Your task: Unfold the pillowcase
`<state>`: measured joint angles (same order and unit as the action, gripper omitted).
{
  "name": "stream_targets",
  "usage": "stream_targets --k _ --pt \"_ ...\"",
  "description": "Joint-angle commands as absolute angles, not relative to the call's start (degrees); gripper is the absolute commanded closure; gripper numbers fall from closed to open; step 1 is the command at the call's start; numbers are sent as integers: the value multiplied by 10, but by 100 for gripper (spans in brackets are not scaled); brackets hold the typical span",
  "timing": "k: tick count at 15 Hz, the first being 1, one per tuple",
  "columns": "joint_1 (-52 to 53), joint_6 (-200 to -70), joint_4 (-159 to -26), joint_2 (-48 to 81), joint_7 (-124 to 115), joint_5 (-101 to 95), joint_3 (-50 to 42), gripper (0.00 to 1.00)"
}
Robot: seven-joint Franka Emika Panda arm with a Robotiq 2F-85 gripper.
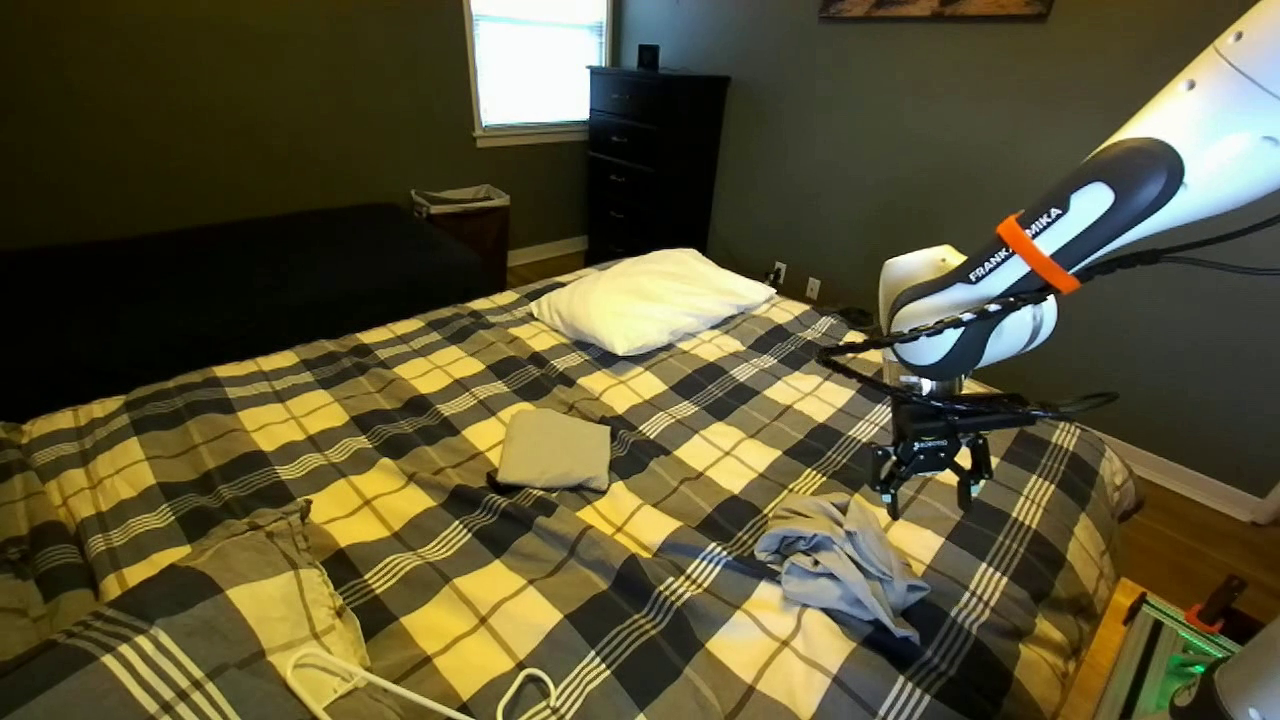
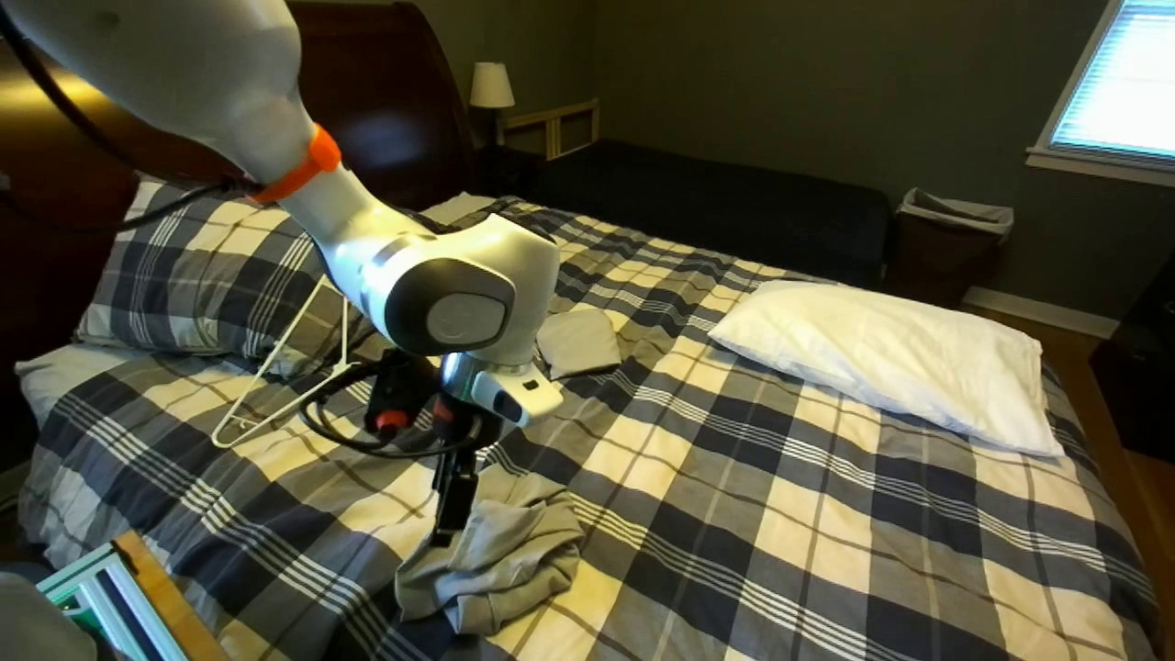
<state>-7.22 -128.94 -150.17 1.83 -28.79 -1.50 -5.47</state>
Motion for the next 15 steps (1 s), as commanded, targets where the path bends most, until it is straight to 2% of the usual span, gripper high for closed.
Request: stream_targets --k 1,7,11,12,14,15 --pt "-65 -1360 -1482 82 -306 -68 -65 0" --pt "-49 -1477 -1470 126 -279 22 -57 0" --pt "-36 -1499 -1460 146 -281 43 -62 2" --pt "-35 -1500 -1458 151 -279 47 -62 19" --pt "-35 -1501 -1455 163 -278 56 -63 27" --pt "-35 -1501 -1452 170 -277 60 -63 36"
